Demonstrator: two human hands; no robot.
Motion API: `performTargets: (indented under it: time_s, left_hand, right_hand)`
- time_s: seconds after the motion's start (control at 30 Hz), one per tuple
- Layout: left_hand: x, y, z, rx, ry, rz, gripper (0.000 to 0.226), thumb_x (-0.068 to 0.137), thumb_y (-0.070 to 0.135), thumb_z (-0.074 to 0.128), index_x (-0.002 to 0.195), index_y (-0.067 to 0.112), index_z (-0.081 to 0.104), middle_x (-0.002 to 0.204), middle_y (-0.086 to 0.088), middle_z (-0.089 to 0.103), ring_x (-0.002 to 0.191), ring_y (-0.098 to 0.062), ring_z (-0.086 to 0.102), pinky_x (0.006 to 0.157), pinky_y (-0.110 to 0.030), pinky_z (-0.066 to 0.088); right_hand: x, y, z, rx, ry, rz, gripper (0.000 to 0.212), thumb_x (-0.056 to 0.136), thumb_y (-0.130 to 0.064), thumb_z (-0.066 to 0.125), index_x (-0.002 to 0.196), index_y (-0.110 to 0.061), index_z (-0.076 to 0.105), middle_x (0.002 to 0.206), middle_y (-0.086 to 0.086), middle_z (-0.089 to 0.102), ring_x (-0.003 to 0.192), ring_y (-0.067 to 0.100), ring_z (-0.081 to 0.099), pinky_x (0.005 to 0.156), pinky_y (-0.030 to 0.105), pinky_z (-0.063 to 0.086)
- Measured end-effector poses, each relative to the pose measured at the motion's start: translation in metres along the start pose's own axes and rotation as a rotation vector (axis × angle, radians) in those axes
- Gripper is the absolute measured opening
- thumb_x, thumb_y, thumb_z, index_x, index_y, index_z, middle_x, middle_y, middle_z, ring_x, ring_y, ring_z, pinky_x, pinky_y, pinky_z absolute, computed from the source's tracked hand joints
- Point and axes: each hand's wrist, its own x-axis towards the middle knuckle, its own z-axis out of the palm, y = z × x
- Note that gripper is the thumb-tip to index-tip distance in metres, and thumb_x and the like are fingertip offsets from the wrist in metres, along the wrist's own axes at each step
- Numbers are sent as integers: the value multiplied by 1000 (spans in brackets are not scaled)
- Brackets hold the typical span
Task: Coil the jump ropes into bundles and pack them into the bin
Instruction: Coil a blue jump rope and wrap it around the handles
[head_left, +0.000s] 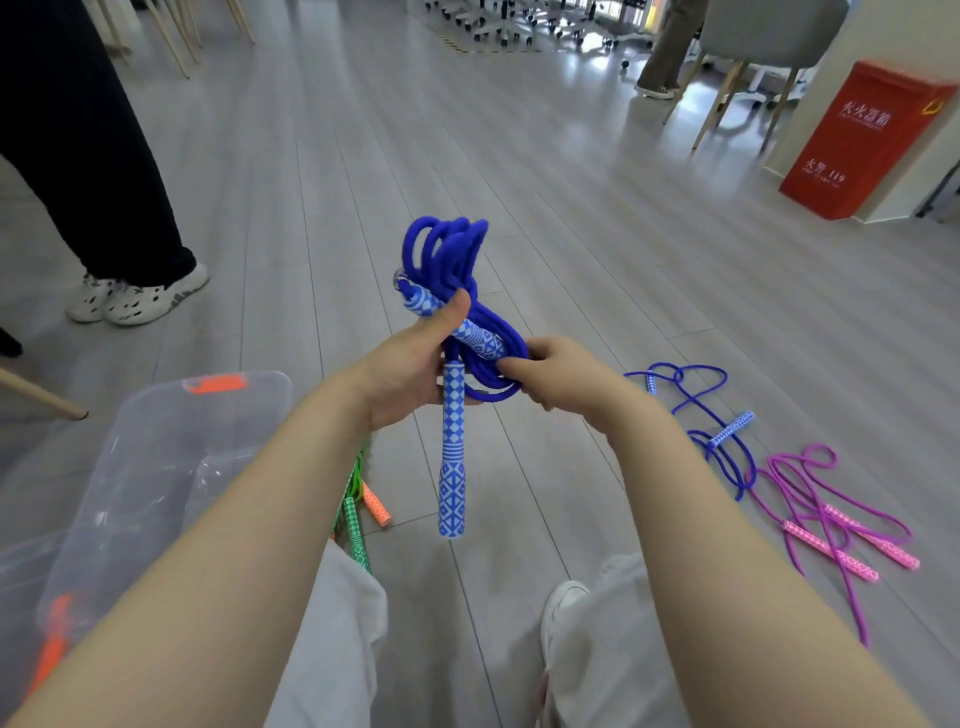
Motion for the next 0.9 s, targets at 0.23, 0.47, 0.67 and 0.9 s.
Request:
performTargets:
  time_s: [0.23, 0.47, 0.67, 0.9]
  left_hand:
    - [-11, 12, 0, -249, -248, 21, 116, 48, 83, 68, 145, 27, 40, 141, -12, 51, 124, -38, 54, 94, -65, 45]
    - [-6, 10, 1, -187, -88, -82, 83, 76, 84, 35, 136, 30, 53, 141, -17, 51, 121, -40, 57, 96, -64, 45]
    - [-2, 12, 3, -199, -18, -114, 68, 87, 74, 36, 133, 27, 54, 126, -13, 63, 114, -36, 63, 89, -56, 52]
    - [7, 3, 6, -129, 235, -59, 33, 94, 33, 59, 121, 14, 59, 108, -10, 71, 88, -24, 69, 74, -38, 58]
  right_hand:
    - [-5, -1, -17, 177, 1, 119, 20, 85, -21, 54, 69, -18, 43, 52, -3, 38, 49, 15, 32, 46, 23, 27]
    - [-1, 2, -12, -13, 58, 142, 20, 91, -30, 49, 84, -12, 51, 70, 5, 48, 60, 17, 39, 53, 27, 33]
    - [2, 4, -11, -93, 105, 112, 33, 90, -36, 49, 94, -6, 63, 77, 4, 55, 67, 16, 45, 62, 31, 39]
    - [-1, -5, -3, -117, 222, -135, 31, 92, -37, 52, 78, -11, 62, 75, 2, 51, 65, 13, 42, 57, 26, 34]
